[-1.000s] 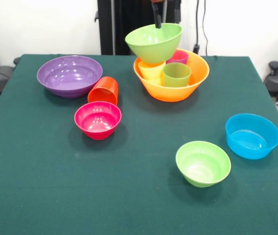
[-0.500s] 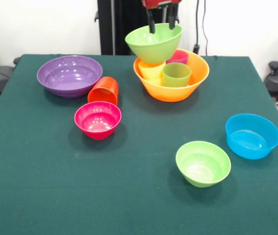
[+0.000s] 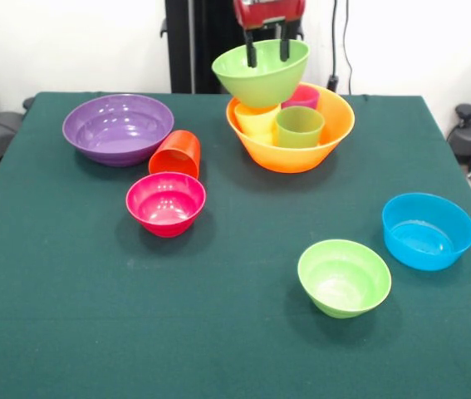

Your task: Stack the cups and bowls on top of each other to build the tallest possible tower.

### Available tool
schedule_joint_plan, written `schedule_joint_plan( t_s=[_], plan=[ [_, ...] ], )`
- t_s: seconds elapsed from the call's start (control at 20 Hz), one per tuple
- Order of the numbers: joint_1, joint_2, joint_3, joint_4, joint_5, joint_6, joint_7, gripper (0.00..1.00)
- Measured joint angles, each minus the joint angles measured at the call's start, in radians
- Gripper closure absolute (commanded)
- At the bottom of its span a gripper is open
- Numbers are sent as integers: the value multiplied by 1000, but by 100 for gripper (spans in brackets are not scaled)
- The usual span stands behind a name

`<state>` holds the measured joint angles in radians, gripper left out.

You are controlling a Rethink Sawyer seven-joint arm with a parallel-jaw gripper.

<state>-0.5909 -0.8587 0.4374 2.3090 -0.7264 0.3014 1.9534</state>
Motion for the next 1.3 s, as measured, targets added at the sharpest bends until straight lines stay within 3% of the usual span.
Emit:
schedule_joint_plan(
  t_s=[0.65, 1.1, 1.15, 1.3],
  plan=[
    [62, 136, -103, -68, -14, 0, 0, 0],
    [83, 163, -138, -86, -13, -1, 0, 0],
    [90, 163, -143, -89, -14, -1, 0, 100],
    [93, 164, -147, -90, -14, 0, 0, 100]
  ],
)
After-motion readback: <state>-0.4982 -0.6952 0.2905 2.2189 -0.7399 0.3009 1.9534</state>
